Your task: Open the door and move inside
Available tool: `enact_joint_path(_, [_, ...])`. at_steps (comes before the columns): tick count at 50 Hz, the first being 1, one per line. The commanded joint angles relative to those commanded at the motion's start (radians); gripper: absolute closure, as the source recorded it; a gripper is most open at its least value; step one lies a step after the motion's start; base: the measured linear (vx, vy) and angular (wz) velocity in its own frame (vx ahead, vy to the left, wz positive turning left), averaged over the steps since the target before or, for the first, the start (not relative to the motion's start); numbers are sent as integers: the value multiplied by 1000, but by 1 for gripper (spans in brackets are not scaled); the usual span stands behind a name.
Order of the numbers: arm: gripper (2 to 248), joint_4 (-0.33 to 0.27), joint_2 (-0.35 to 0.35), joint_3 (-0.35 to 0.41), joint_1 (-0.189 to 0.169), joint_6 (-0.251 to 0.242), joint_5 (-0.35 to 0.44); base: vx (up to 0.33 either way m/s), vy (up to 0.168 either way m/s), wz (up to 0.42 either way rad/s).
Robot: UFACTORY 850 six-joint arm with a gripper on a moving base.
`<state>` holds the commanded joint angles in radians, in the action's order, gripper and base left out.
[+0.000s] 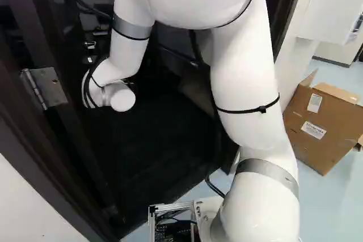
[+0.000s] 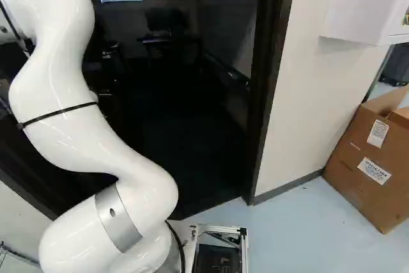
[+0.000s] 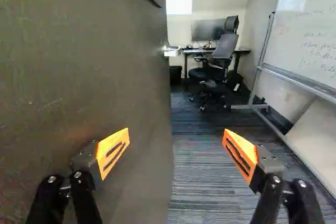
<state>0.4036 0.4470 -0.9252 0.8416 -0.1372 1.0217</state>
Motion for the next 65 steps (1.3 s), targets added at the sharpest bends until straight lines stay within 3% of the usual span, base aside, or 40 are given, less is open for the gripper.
enact_joint_path(65, [3,-203,8,-10,9,0,25,0,0,0])
